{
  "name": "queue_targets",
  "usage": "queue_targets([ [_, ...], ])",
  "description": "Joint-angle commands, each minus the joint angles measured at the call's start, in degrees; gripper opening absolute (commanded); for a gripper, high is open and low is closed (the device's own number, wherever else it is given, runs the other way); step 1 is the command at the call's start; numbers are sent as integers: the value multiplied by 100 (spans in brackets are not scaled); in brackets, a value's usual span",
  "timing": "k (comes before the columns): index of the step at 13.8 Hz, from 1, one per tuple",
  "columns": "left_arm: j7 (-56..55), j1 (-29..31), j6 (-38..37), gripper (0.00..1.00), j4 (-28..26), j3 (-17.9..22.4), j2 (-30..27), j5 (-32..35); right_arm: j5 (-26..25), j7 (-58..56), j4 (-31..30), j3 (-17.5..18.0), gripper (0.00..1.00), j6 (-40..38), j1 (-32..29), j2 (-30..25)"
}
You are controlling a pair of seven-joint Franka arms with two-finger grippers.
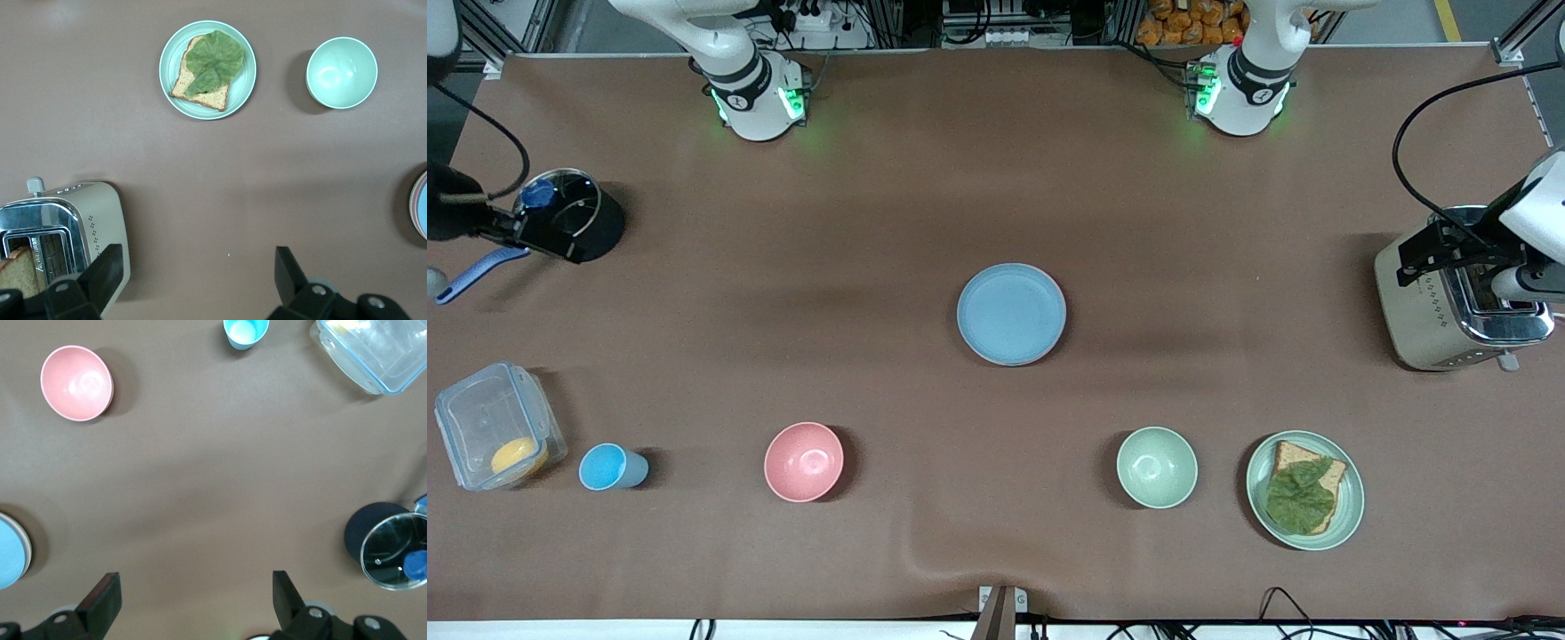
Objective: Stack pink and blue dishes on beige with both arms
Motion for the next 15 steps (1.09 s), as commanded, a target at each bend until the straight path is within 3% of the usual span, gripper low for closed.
queue_targets([
  [1,-20,-49,-71,100,116,25,46,0,-110,-103,111,244,100,-144,-268,61],
  [15,-20,-111,-80,100,116,-1,47,132,-128,-86,120,236,100,-100,-163,96],
])
